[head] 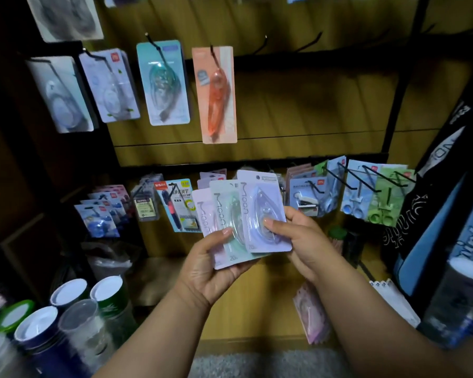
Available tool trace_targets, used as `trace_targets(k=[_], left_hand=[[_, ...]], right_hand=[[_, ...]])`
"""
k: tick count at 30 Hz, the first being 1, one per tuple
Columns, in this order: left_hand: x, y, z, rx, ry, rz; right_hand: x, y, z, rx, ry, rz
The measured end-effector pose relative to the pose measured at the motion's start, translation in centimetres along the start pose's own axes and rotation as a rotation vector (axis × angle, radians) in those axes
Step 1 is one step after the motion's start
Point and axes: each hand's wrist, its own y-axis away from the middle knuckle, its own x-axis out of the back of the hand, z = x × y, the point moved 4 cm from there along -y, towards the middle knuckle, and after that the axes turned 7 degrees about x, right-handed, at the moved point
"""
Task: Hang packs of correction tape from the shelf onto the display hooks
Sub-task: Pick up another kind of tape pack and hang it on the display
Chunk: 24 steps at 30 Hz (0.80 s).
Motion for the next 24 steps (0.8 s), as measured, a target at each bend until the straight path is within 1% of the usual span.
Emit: trace_targets(k=[6, 8, 14, 17, 21, 24], left_hand=[[-3.1, -0.9, 2.0, -0.042, -0.063, -0.143], [-3.7, -1.2, 2.6, -0.063, -0.058, -0.151], [-5.1, -2.3, 3.9, -0.133, -0.016, -0.1], [-6.1, -2.7, 4.6, -0.167, 0.015, -0.144], [-6.6, -3.3, 5.3, -0.196, 0.078, -0.125], [-6.8, -3.5, 5.7, -0.196, 0.092, -0.128]], right_hand=[[-0.5, -0.8, -2.4, 0.048, 0.014, -0.006], [-0.9, -1.1, -3.3, 0.06, 0.03, -0.017], [-1.3, -3.0, -6.0, 0.082, 0.062, -0.026], [-1.8, -3.9, -7.2, 0.117, 0.065, -0.042], [-2.0, -5.5, -9.8, 0.213, 0.053, 0.0], [-2.0, -7.1, -12.6, 0.358, 0.092, 0.067]])
